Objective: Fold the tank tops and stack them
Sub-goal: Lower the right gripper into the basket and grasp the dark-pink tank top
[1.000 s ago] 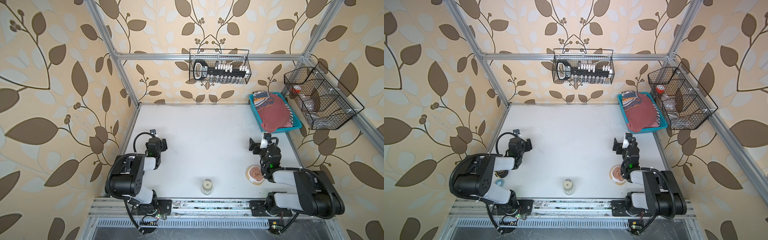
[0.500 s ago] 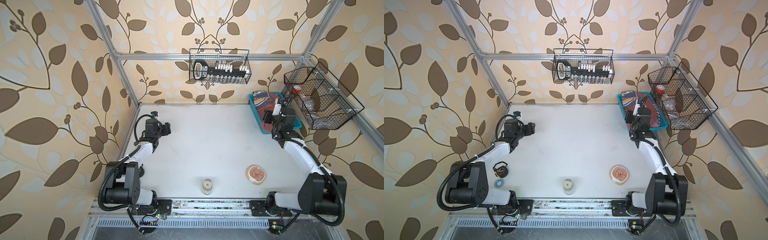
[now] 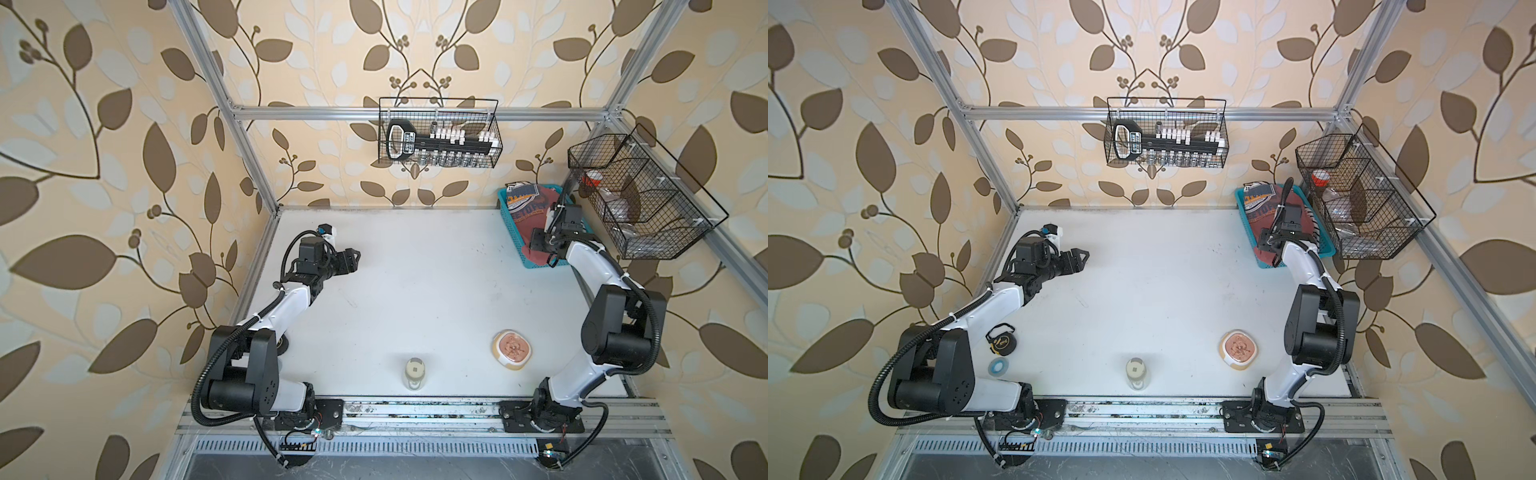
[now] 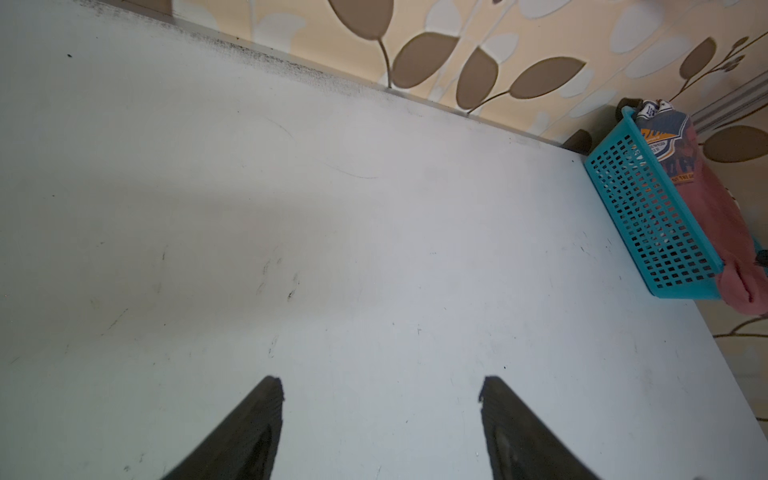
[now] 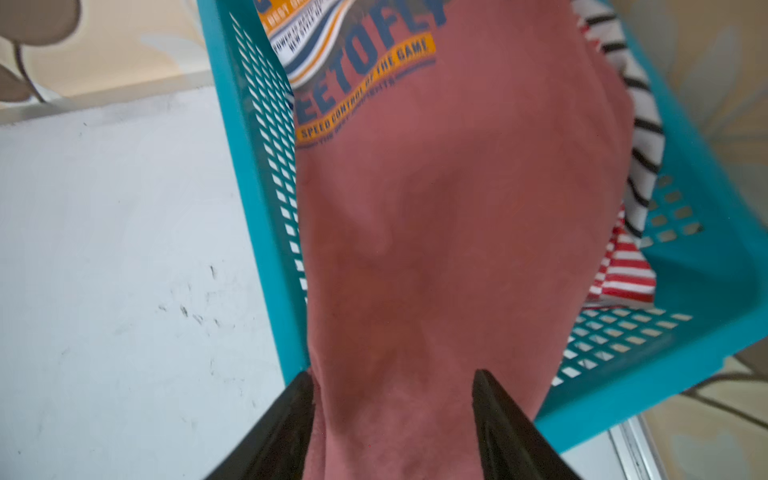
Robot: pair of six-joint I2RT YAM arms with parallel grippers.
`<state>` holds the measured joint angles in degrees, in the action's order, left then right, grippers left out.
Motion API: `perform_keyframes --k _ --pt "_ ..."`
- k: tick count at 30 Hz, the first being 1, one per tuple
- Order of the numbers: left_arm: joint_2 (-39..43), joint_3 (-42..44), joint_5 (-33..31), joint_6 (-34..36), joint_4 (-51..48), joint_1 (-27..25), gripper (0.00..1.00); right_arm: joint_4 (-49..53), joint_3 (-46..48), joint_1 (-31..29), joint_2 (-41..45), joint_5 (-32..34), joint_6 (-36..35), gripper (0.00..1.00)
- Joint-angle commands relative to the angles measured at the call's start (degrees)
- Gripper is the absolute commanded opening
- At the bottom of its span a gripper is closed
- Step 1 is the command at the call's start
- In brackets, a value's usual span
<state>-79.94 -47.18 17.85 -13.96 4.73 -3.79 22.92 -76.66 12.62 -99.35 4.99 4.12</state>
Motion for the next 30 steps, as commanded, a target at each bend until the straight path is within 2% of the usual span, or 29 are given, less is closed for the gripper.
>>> perform_keyframes --k 1,6,11,19,22,24,26,30 --pt "1.9 -2.3 1.9 -0.5 -0.2 -0.4 0.77 2.0 -2.1 0.8 -1.6 -5.2 1.1 0.62" --pt "1.7 -2.5 1.9 -0.4 -0.7 -0.7 0.78 1.8 -2.3 0.8 -3.2 -7.5 1.4 0.6" --pt "1.8 -3.0 1.9 -0.3 -1.3 -0.8 0.78 3.6 -3.4 1.4 -5.4 -11.5 1.9 0.5" --pt "1.7 -3.0 2.0 -0.3 -1.7 -0.9 0.78 4.8 -4.6 2.0 -7.2 -14.2 2.7 0.42" --pt "1.6 -3.3 2.1 -0.3 -1.8 -1.0 0.78 6.1 -5.7 2.2 -8.3 -15.0 2.8 0.31" --pt "1.6 -3.4 2.1 -0.2 -1.9 -1.0 0.78 6.7 -6.1 2.4 -8.7 -15.5 2.8 0.19" --pt "1.5 -3.4 2.1 -0.2 -2.0 -1.0 0.78 7.0 -6.4 2.5 -8.9 -16.0 2.9 0.03" --pt "1.5 -3.6 2.1 -0.1 -2.2 -1.0 0.78 7.0 -6.5 2.6 -7.7 -16.1 3.2 0.0"
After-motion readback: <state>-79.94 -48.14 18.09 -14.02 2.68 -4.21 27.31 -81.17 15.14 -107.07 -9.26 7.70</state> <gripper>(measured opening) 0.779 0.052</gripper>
